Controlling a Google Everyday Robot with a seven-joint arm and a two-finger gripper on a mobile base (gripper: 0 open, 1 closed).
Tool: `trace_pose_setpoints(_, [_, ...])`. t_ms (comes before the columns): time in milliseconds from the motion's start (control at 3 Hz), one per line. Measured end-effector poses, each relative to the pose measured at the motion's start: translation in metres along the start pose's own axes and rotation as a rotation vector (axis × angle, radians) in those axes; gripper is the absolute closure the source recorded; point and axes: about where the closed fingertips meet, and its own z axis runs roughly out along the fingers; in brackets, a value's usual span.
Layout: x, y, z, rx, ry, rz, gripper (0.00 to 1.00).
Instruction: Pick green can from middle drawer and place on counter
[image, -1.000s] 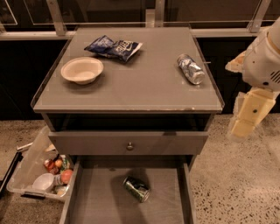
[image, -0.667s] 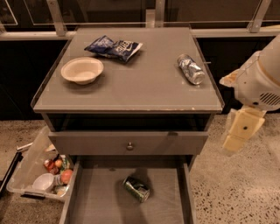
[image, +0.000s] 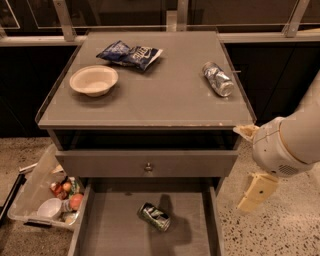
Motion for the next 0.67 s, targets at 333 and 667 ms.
trace_pose_setpoints(333, [-0.003,0.008,0.005,-0.013,-0.008,-0.009,0.0])
trace_pose_setpoints(667, [-0.01,0.029,0.051,-0.072,-0.059,0.004,0.0])
